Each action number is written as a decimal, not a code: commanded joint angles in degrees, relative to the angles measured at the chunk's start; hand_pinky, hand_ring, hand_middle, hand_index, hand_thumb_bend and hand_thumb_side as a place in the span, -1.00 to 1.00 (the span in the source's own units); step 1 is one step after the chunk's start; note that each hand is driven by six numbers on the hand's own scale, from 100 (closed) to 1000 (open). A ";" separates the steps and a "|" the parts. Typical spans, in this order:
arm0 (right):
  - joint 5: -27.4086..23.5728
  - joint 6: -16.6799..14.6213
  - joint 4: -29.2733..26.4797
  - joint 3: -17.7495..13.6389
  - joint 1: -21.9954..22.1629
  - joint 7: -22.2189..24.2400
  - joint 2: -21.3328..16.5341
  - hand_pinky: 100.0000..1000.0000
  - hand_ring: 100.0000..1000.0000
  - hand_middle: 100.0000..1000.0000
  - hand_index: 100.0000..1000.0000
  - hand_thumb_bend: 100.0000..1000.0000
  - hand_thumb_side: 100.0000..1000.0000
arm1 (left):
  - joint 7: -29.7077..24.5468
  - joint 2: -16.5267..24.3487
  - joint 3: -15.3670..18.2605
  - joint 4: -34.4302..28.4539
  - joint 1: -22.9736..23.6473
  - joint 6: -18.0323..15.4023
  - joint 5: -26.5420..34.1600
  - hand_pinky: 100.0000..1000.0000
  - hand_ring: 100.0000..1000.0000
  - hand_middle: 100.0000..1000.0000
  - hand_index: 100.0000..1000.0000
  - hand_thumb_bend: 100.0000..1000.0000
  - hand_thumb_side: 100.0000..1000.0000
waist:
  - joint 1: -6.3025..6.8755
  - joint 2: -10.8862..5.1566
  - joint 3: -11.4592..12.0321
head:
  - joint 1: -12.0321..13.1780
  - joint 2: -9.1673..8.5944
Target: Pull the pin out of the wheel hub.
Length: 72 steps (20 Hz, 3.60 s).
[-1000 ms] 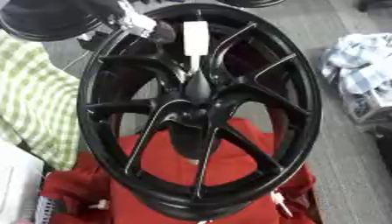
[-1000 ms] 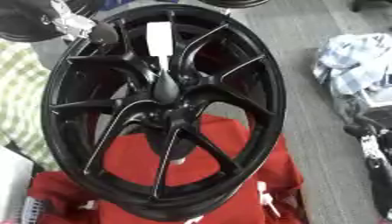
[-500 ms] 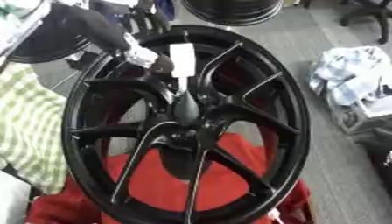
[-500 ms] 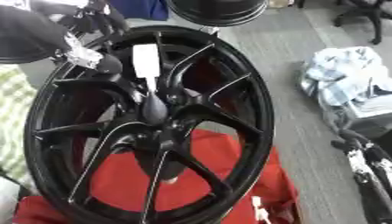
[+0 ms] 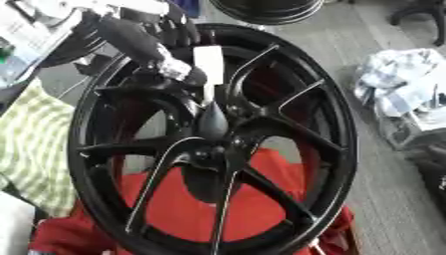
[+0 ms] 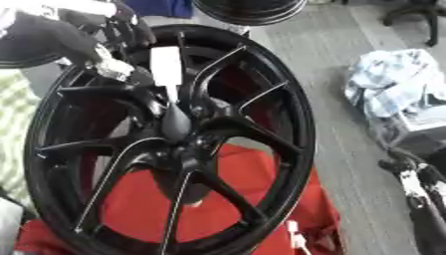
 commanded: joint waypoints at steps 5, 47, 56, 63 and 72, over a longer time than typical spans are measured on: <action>0.42 0.93 -0.48 0.09 -0.55 -0.32 0.30 1.00 0.60 0.70 0.52 -1.00 0.36 | -0.86 -0.13 0.63 -0.16 -1.59 -0.02 0.38 0.57 0.65 0.63 0.77 -0.13 0.27 | -0.11 -0.50 -0.35 | 0.36 -0.05; 1.62 3.18 -0.48 0.37 -2.02 -1.86 2.79 1.00 0.60 0.70 0.52 -1.00 0.47 | 8.77 -2.63 2.43 3.03 -1.25 0.51 5.85 0.02 -0.09 -0.50 -0.17 -1.00 -0.72 | -0.11 0.97 -1.19 | 1.65 -0.90; 1.14 3.21 -0.48 0.25 -1.78 -1.90 2.50 1.00 0.60 0.70 0.52 -1.00 0.46 | 13.51 -0.88 3.90 1.14 -1.87 0.48 7.67 -0.07 -0.29 -0.91 -0.59 -1.00 -0.66 | -0.24 0.46 -0.83 | 1.43 0.00; 1.34 3.30 -0.48 -0.18 -0.95 -2.45 2.75 1.00 0.60 0.70 0.52 -1.00 0.44 | 14.76 4.04 8.23 -2.28 -2.23 2.89 12.34 -0.09 -0.33 -0.95 -0.60 -1.00 -0.66 | -0.49 -0.17 0.30 | 0.57 1.19; 2.07 1.41 -0.48 -2.11 1.09 -3.94 3.25 1.00 0.60 0.70 0.52 -1.00 0.30 | 20.47 15.65 19.37 -5.06 5.26 4.74 17.33 -0.14 -0.35 -0.97 -0.59 -1.00 -0.62 | -1.05 -1.15 4.71 | -3.78 3.18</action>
